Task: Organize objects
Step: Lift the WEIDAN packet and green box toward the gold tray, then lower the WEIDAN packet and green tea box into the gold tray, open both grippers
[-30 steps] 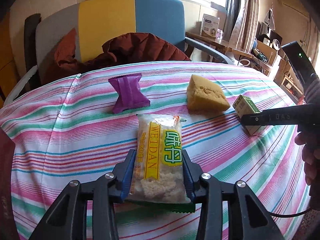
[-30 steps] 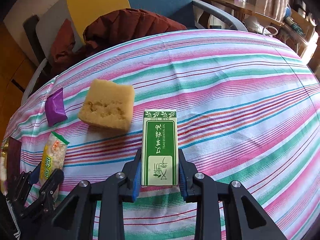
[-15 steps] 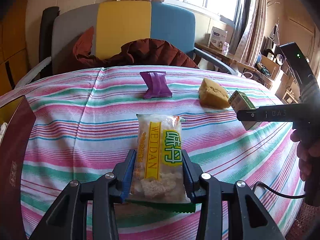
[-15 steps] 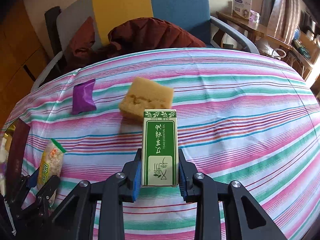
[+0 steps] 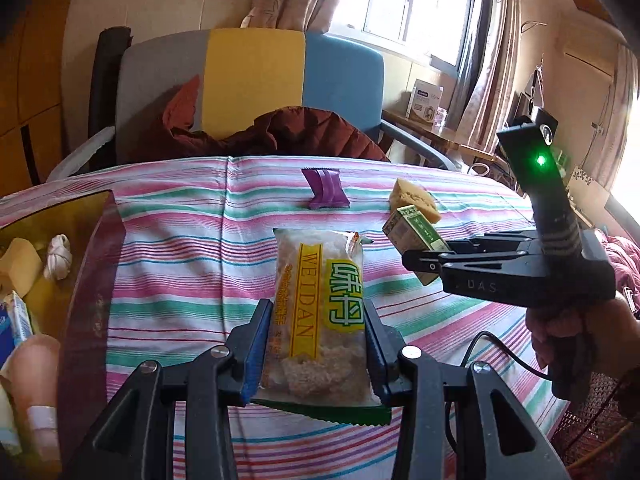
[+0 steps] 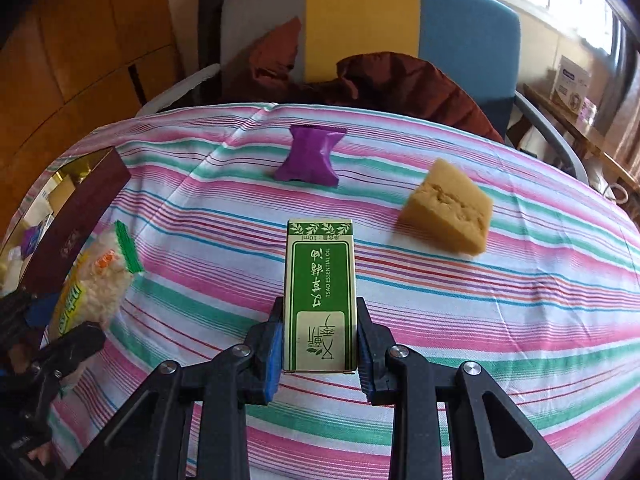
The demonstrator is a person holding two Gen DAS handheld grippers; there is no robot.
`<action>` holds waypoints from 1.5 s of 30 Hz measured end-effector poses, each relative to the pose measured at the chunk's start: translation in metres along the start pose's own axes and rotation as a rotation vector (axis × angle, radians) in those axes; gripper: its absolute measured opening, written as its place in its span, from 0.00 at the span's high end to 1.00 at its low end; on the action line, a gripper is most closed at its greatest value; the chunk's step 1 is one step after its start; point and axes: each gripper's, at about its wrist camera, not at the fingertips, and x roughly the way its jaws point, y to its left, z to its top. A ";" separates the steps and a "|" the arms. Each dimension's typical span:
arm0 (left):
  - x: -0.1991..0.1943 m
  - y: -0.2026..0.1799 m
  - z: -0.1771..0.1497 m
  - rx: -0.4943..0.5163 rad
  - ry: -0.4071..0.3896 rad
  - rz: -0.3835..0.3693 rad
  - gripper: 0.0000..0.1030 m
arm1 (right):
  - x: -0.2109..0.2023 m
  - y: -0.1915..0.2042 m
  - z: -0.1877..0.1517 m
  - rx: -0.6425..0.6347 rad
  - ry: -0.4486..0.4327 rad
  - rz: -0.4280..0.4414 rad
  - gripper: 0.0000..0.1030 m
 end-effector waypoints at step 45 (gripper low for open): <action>-0.066 0.236 -0.011 -0.644 -0.073 0.218 0.43 | -0.024 0.205 0.043 -0.170 -0.048 0.294 0.70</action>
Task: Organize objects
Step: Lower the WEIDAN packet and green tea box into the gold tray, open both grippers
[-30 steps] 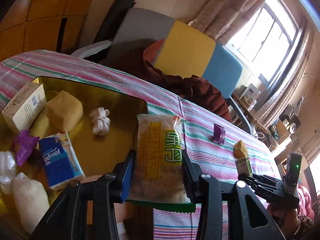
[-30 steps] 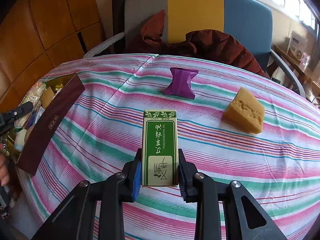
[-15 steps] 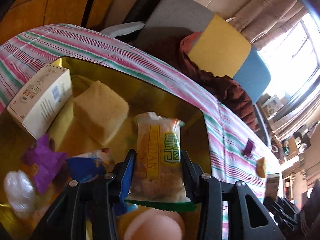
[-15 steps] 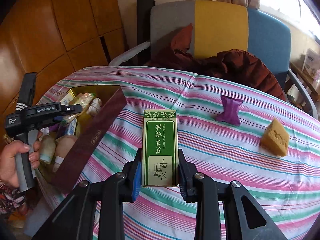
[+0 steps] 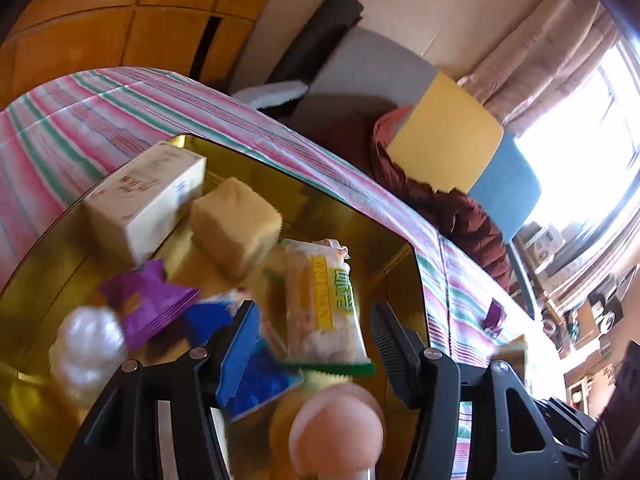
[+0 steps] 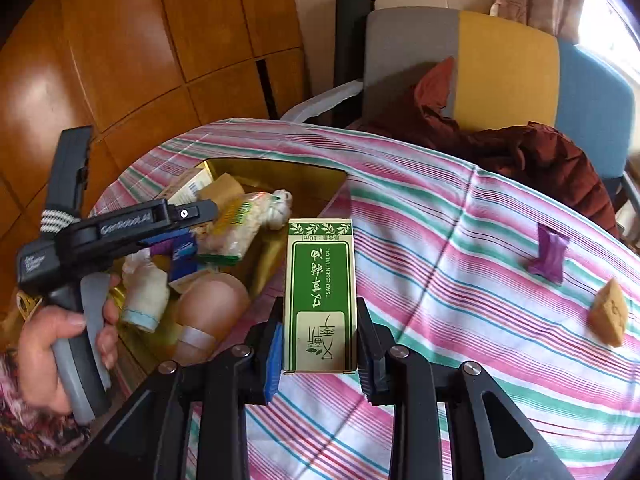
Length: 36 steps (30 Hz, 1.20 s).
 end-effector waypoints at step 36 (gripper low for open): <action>-0.038 0.013 -0.015 -0.082 -0.065 0.062 0.43 | 0.083 0.045 0.057 -0.019 0.053 -0.087 0.47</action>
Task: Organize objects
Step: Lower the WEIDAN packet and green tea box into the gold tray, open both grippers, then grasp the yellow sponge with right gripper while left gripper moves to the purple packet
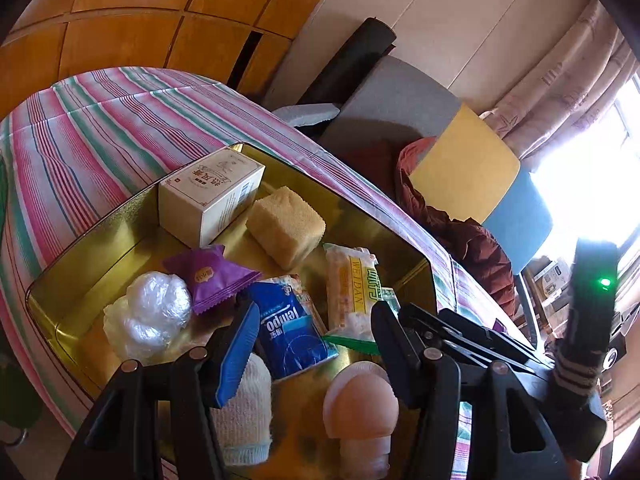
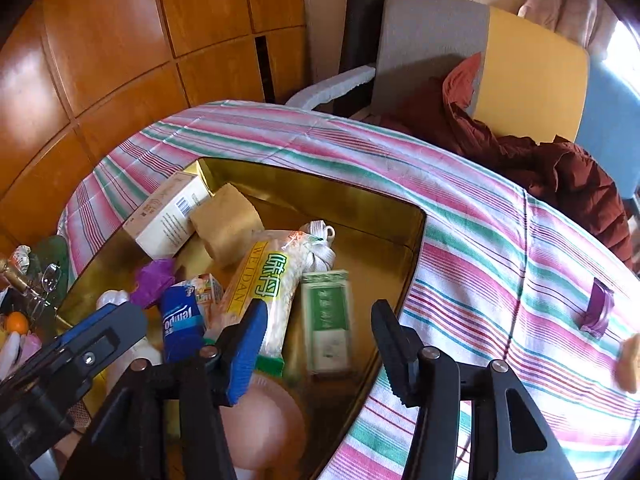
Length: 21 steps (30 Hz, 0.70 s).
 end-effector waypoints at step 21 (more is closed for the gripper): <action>-0.007 -0.070 -0.037 0.249 0.082 -0.159 0.43 | -0.048 -0.100 -0.073 0.179 0.023 -0.125 0.39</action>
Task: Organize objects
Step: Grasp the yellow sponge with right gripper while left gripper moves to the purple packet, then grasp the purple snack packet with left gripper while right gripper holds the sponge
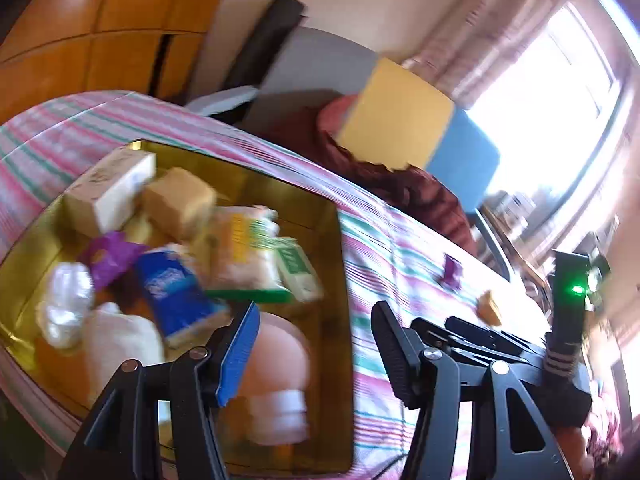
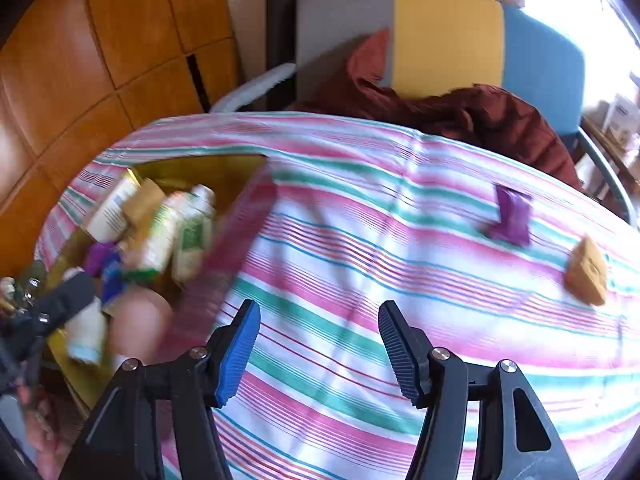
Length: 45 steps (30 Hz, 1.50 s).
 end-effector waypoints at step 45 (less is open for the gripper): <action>0.067 -0.129 -0.036 0.308 0.213 -0.062 0.43 | 0.034 -0.267 -0.006 0.499 -0.166 -0.345 0.35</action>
